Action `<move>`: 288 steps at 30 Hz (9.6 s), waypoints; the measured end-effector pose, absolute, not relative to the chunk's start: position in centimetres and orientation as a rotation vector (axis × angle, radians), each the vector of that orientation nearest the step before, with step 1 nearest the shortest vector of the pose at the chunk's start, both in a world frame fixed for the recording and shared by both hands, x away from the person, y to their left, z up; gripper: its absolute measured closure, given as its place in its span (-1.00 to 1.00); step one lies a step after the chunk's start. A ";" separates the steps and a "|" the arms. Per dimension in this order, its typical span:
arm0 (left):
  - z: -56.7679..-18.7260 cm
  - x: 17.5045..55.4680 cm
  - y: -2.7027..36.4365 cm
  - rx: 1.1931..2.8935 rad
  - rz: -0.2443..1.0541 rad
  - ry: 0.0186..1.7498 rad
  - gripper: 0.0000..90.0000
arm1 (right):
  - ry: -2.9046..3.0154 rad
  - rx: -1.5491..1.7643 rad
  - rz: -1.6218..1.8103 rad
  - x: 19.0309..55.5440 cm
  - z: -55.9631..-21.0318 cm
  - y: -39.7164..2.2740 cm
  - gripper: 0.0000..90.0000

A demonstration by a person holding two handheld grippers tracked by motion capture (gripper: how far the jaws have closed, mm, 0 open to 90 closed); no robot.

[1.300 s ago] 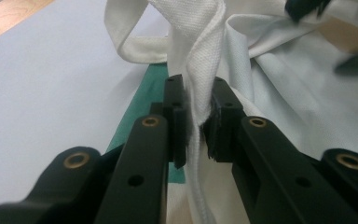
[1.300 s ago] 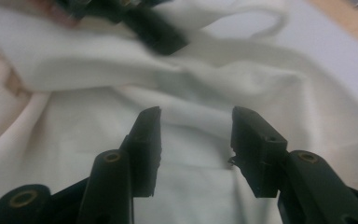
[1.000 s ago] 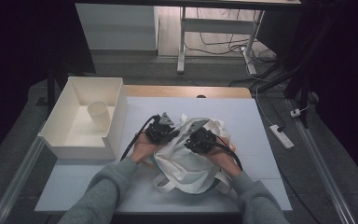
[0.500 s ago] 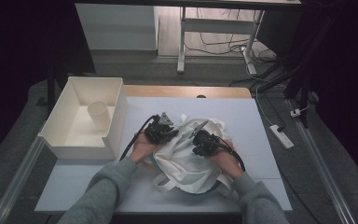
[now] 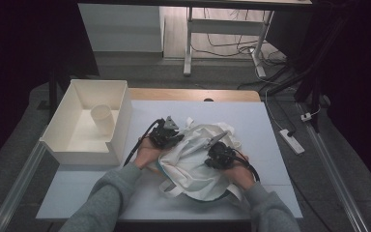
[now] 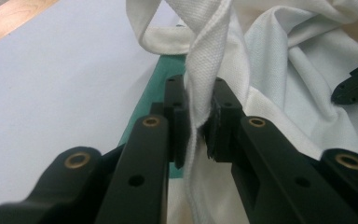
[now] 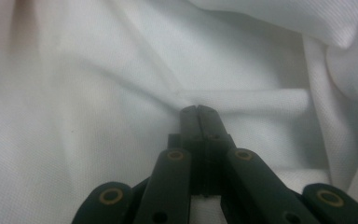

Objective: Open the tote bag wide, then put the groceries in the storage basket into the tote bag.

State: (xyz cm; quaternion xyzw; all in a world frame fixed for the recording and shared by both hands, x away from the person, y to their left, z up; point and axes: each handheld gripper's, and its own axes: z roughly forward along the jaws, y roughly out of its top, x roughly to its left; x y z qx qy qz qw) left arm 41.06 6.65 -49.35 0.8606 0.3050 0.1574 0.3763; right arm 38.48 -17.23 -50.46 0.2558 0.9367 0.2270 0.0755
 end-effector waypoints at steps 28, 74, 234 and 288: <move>-43.1 37.0 6.8 2.114 0.294 0.633 0.28 | 2.789 0.784 0.752 38.5 -50.8 -17.7 1.00; -48.6 39.1 2.6 2.416 0.365 0.650 0.65 | 2.776 0.749 0.713 37.5 -50.7 -17.6 1.00; -40.7 36.3 27.8 1.788 0.538 1.198 -0.32 | 2.423 0.707 1.203 35.2 -44.7 -22.5 0.08; -46.9 43.1 30.4 1.915 0.609 1.471 -0.57 | 2.446 0.677 1.162 35.8 -45.1 -21.6 0.07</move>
